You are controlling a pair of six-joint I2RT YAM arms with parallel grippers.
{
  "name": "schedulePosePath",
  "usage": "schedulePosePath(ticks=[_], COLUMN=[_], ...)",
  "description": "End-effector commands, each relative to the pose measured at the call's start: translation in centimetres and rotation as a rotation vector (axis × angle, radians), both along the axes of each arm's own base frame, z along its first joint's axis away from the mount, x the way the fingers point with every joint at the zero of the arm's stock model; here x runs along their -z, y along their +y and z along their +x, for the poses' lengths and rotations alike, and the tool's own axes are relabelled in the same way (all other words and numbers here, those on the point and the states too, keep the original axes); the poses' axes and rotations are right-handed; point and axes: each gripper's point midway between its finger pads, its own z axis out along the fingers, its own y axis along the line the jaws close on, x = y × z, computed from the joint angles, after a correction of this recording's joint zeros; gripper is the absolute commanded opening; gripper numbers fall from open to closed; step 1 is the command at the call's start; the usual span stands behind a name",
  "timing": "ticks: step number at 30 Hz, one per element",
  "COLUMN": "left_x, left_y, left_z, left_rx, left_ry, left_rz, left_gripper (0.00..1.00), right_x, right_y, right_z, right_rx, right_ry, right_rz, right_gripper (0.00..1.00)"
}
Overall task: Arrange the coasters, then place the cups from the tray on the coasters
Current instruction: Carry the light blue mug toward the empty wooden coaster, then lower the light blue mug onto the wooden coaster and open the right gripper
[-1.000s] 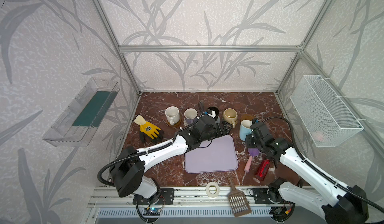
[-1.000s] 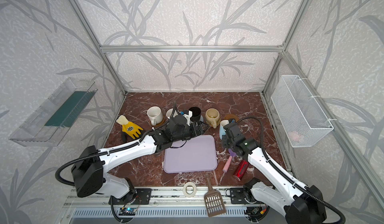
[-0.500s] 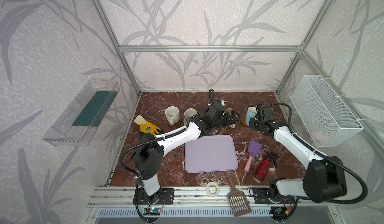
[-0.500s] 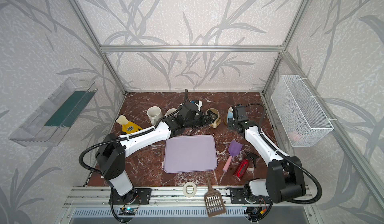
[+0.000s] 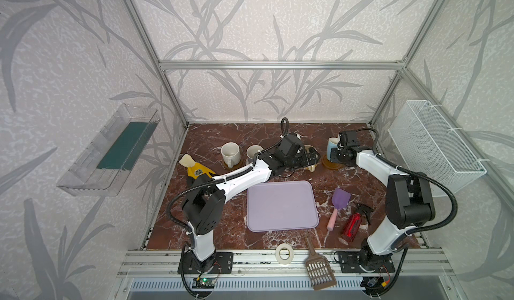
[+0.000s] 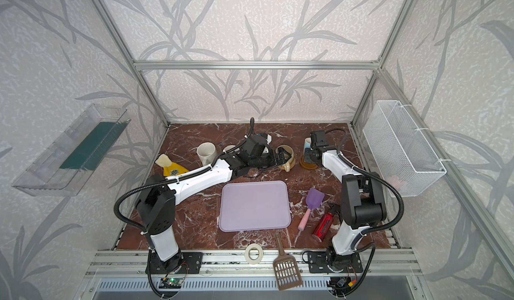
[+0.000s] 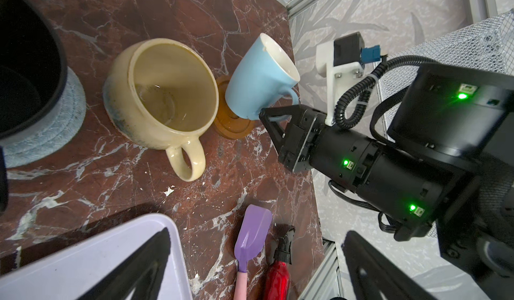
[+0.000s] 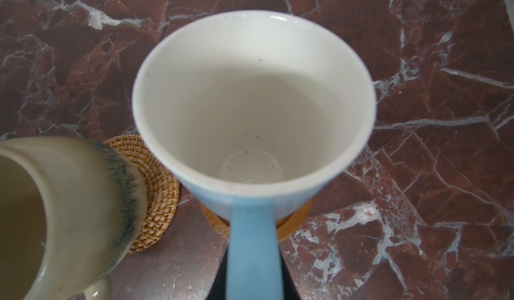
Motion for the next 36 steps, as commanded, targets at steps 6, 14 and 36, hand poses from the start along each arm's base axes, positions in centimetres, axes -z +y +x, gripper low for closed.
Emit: schedulePosePath(ticks=[6,14,36], left_x=[-0.1,0.1,0.1], left_y=[-0.4,-0.7,-1.1], left_z=[0.3,0.4,0.6], left_rx=[0.009,0.002,-0.006], left_ry=[0.007,0.013,0.016], left_rz=[0.001,-0.010,-0.046], left_gripper=[0.99,0.99,0.99], right_x=[-0.5,1.1,4.1], right_y=[-0.1,-0.4,0.2], right_z=[2.2,0.2,-3.8], right_rx=[-0.017,0.000,-0.023], right_ry=[-0.057,-0.023,0.143], right_rz=[-0.021,-0.019,0.013], right_gripper=[0.00,0.00,0.00])
